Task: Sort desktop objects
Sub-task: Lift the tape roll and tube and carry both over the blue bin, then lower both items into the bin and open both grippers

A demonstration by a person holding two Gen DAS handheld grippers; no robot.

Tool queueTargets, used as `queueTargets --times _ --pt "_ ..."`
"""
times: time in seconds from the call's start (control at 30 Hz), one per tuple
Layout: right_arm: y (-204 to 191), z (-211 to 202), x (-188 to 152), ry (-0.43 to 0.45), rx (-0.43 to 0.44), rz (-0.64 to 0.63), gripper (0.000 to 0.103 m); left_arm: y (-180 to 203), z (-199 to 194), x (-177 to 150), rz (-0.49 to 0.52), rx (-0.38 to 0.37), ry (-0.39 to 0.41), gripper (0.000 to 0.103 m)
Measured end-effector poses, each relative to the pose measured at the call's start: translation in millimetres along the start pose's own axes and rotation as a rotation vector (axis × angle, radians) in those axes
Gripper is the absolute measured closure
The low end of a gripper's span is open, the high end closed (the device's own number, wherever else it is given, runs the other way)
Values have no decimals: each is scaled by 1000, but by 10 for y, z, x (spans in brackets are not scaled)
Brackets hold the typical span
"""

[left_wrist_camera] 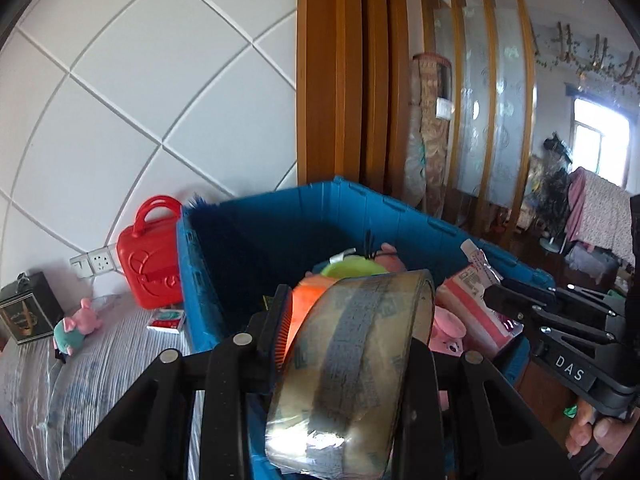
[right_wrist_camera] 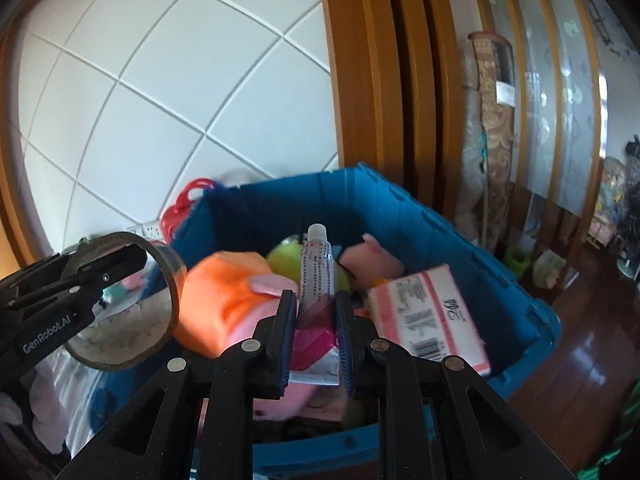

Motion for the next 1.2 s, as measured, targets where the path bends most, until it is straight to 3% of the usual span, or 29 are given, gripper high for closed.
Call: queueTargets --times 0.2,0.43,0.5,0.57,0.6,0.67,0.73,0.77,0.83,1.0,1.1,1.2 --pt "173 311 -125 -59 48 -20 84 174 257 -157 -7 77 -99 73" --pt "225 413 -242 -82 59 -35 83 192 246 -310 3 129 -121 72" --pt "255 418 -252 -84 56 -29 81 192 245 -343 -2 120 -131 66" --pt "287 412 -242 -80 55 -21 63 175 243 -377 -11 123 -141 53" --pt "298 392 -243 -72 56 -17 57 162 239 -392 -12 122 -146 52" --pt "312 348 -239 -60 56 -10 35 142 219 -429 -14 120 -155 47" --pt "305 291 -237 -48 60 -9 28 125 192 -464 -21 111 -167 43" --pt "299 261 -241 -45 59 -11 23 129 183 -491 -29 94 -183 36" --pt "289 203 -238 -35 54 -16 15 168 193 -566 -44 41 -239 32" --pt "265 98 -281 -24 66 -13 12 246 182 -668 -43 38 -292 32" --pt "238 18 -321 -16 80 -16 12 275 82 -663 -51 19 -261 32" --pt "196 -88 -324 1 91 -25 7 255 -90 -623 -33 53 -206 32"
Point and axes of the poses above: each gripper's, at about its wrist camera, not at the fingertips, and z roughly the way its jaws point, y to its right, x to its top, the point moved 9 cm from there along z, roughly the way its jaws point, and after that the axes turned 7 degrees about -y, right-handed, at the moved point
